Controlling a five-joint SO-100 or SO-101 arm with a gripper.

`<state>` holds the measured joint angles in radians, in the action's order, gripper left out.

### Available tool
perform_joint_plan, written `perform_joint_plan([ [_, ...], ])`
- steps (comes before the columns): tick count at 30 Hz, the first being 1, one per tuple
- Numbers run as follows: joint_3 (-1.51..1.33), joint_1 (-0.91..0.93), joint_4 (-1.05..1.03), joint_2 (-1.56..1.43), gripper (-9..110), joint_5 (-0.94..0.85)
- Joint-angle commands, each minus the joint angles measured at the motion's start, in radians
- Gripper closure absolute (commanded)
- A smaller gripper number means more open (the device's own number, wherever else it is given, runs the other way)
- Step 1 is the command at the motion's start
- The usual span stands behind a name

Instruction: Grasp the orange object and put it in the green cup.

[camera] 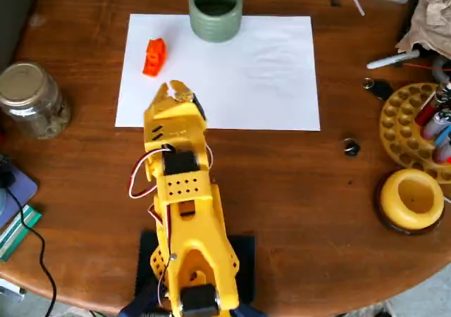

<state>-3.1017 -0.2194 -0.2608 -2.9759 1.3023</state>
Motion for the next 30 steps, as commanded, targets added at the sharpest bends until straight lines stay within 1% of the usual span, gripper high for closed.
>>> perform_joint_plan([
  [1,0.011,-0.037,0.261,0.255,102,0.058],
  [5,0.026,-0.064,0.48,0.491,102,0.101],
  [10,0.132,-0.083,0.54,0.69,102,0.112],
  [13,0.172,-0.098,0.712,0.887,102,0.137],
  [16,0.23,-0.106,0.825,1.045,102,0.152],
  [21,0.33,-0.12,0.888,1.204,102,0.175],
  [25,0.367,-0.117,0.988,1.315,102,0.183],
  [27,0.388,-0.115,0.989,1.338,101,0.183],
  [30,0.414,-0.115,0.989,1.365,97,0.187],
])
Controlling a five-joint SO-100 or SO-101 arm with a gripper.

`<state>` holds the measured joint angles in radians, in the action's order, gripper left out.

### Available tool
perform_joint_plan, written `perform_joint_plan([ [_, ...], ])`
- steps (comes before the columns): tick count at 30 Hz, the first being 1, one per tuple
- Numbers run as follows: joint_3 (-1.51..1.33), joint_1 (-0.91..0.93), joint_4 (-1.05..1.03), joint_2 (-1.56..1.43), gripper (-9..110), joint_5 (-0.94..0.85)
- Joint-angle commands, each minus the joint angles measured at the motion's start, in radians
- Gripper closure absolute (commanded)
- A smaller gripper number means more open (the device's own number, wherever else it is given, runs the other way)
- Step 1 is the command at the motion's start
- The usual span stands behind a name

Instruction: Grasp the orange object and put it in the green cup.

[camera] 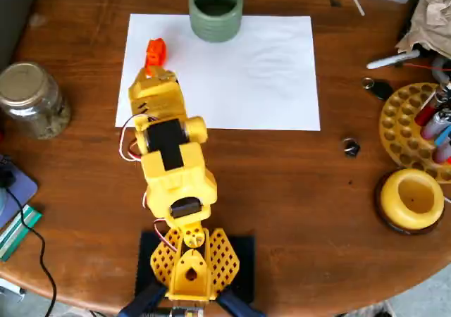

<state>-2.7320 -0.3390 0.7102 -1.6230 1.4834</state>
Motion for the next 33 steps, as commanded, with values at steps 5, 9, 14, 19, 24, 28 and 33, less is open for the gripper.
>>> perform_joint_plan([
  [5,0.083,0.005,0.02,0.038,80,0.008],
  [9,0.121,0.005,0.012,0.066,79,0.009],
  [14,0.195,0.005,0.018,0.146,79,0.018],
  [19,0.252,0.002,0.018,0.201,79,0.029],
  [24,0.308,0.003,0.02,0.258,78,0.032],
  [28,0.365,0.003,0.037,0.319,78,0.037],
  [33,0.425,0.002,0.04,0.382,78,0.049],
])
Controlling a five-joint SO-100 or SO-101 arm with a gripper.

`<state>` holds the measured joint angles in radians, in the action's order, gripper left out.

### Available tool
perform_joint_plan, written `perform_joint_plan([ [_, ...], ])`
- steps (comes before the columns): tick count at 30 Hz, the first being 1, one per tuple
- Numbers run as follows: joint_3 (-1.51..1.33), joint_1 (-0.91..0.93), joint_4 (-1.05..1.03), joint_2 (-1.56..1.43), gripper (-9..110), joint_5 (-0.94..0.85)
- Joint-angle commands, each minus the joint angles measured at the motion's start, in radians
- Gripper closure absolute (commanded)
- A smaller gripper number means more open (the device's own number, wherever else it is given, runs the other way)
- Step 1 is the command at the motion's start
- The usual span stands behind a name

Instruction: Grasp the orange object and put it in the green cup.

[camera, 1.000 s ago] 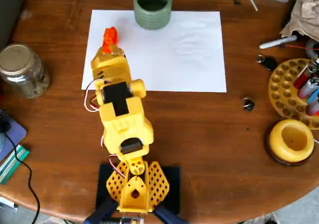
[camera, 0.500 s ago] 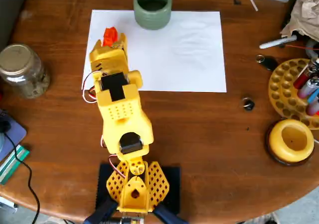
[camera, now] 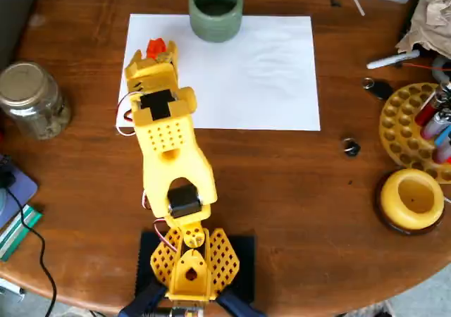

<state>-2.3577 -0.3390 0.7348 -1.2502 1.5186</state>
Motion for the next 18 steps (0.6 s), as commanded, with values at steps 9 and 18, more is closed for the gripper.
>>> perform_joint_plan([
  [9,0.057,0.023,0.029,0.04,92,0.054],
  [18,0.028,0.044,0.037,0.04,102,0.091],
])
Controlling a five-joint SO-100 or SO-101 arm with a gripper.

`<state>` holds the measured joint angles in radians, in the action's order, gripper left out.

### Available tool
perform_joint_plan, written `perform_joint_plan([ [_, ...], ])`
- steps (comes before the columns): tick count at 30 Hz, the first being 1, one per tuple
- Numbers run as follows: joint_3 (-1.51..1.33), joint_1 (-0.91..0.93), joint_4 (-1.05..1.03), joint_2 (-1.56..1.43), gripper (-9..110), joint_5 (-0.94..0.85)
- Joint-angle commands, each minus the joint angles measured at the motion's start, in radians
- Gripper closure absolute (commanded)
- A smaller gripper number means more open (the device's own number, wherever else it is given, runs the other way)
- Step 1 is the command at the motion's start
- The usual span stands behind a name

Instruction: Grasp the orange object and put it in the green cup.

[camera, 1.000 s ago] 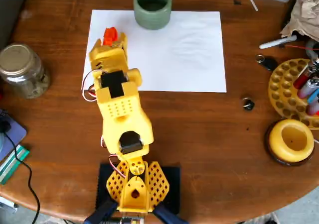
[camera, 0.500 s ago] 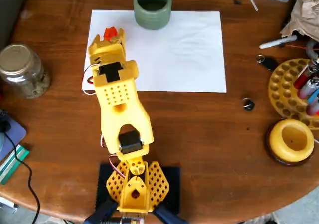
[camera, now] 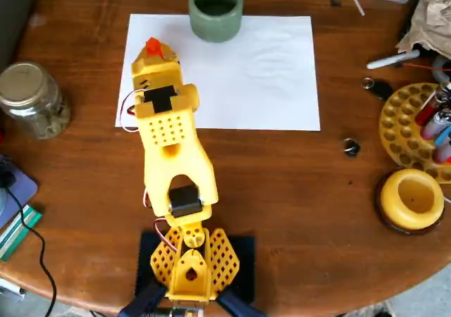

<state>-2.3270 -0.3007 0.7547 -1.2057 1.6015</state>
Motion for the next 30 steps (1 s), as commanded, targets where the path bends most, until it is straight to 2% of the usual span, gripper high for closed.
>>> perform_joint_plan([
  [1,-0.005,0.006,0.017,-0.008,102,0.008],
  [7,-0.055,0.026,-0.005,-0.156,102,-0.002],
  [12,0.035,0.072,-0.341,-0.365,102,-0.018],
  [21,0.169,0.132,-0.644,-0.528,102,-0.077],
  [30,0.319,0.232,-0.678,-0.462,102,-0.12],
])
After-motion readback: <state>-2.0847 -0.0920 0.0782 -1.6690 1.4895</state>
